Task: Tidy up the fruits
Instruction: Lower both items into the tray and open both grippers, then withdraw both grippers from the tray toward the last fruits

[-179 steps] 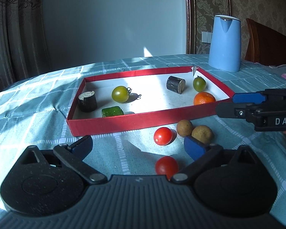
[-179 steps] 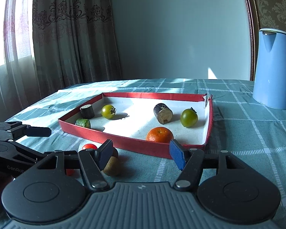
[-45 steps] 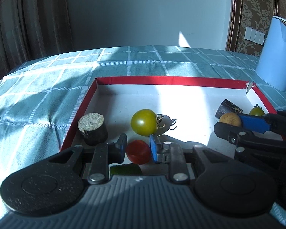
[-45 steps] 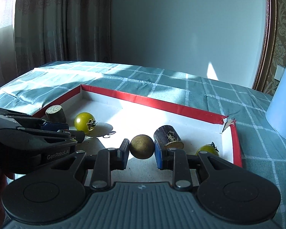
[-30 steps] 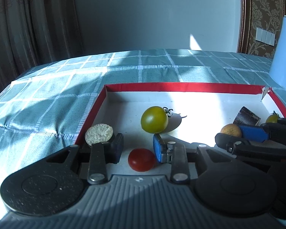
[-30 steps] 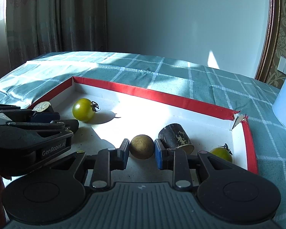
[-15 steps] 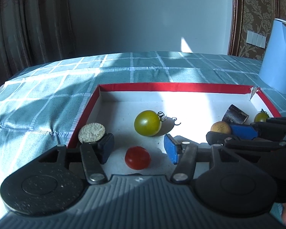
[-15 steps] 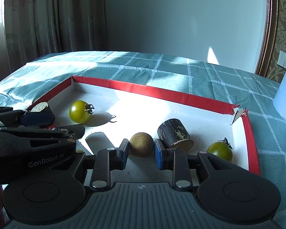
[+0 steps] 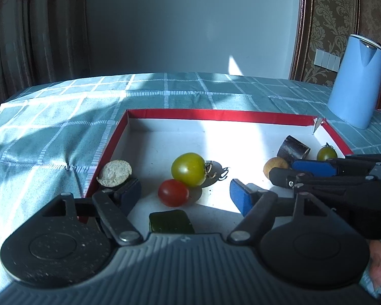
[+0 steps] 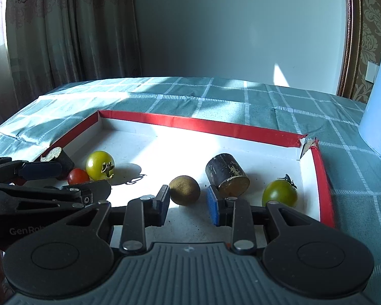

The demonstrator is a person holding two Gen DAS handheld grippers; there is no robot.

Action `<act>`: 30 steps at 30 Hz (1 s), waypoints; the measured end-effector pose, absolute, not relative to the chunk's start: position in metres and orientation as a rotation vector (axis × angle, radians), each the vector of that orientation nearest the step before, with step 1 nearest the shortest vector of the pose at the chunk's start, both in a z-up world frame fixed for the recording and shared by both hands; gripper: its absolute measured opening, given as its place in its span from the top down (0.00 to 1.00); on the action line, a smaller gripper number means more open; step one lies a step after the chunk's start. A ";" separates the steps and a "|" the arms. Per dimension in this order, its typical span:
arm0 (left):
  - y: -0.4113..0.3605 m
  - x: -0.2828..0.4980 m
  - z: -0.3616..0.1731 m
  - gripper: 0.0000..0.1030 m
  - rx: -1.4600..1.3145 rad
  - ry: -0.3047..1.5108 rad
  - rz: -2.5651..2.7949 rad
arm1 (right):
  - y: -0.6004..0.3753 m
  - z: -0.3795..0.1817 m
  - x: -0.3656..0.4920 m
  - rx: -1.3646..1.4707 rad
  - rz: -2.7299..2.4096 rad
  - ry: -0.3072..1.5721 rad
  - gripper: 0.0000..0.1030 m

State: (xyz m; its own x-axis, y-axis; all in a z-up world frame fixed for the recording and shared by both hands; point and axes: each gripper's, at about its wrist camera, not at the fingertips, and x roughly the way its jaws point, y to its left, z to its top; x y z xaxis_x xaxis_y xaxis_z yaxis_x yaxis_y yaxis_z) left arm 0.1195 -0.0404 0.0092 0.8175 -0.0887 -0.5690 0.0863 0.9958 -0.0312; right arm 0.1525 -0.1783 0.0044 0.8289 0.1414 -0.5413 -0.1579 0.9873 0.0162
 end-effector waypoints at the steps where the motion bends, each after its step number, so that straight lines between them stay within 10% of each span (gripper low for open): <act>1: -0.041 0.119 0.009 0.26 0.000 0.605 -0.092 | -0.178 0.004 0.152 -0.032 0.159 0.572 0.70; 7: -0.042 0.113 0.011 0.18 0.001 0.591 -0.097 | -0.184 0.007 0.145 -0.011 0.156 0.556 0.69; 12: -0.043 0.103 0.013 0.04 0.013 0.562 -0.069 | -0.194 0.010 0.140 0.011 0.122 0.508 0.40; 30: -0.035 0.088 0.015 0.00 0.008 0.535 -0.038 | -0.215 0.021 0.104 0.110 0.159 0.432 0.39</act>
State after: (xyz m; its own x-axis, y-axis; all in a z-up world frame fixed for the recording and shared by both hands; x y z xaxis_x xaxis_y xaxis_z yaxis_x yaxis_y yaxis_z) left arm 0.0881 -0.0355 0.0152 0.8598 -0.0341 -0.5095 0.0385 0.9993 -0.0020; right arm 0.1042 -0.2148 0.0214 0.8960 0.1763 -0.4076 -0.1297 0.9817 0.1395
